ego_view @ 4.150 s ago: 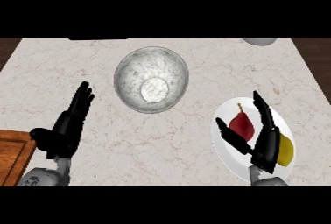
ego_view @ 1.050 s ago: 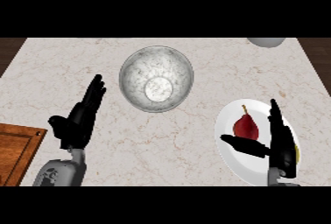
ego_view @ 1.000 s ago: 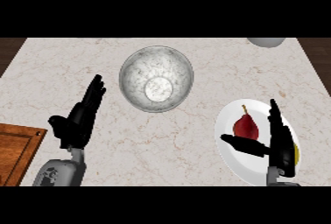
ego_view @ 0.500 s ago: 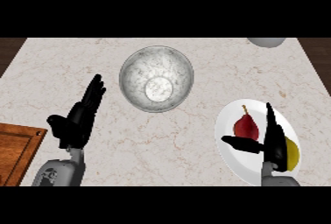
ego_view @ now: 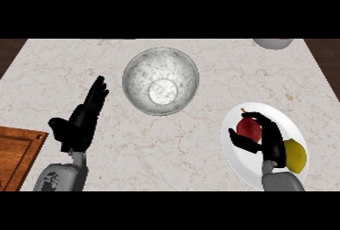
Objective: Pick the pear from the plate and place it in the bowl
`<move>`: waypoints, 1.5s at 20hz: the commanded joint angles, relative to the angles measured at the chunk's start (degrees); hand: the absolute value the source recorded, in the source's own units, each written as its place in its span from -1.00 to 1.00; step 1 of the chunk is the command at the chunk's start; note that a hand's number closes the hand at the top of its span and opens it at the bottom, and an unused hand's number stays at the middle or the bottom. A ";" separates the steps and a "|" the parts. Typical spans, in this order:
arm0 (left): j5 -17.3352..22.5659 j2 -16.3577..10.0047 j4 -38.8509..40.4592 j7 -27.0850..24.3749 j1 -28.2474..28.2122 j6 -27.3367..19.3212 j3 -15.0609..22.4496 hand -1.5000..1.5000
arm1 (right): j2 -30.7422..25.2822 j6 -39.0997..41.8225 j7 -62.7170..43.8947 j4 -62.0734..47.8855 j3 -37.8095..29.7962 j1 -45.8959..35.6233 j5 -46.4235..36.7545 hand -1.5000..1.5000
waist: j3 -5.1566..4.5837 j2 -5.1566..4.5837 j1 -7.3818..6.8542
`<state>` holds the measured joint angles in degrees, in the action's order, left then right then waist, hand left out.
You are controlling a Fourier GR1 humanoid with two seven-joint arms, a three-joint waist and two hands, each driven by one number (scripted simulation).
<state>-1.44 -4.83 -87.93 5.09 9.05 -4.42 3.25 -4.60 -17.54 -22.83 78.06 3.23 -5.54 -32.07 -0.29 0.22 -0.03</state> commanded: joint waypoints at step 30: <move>0.04 -0.25 -1.43 -2.41 -4.31 1.94 -0.57 0.00 | 4.52 23.01 3.96 44.56 43.83 -12.79 6.56 1.00 | 0.25 -0.05 -0.04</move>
<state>-1.50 -4.64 -88.68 4.37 7.23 -3.42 2.64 -1.18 5.56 -10.58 115.71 48.53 -15.08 -25.08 -0.01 0.28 0.07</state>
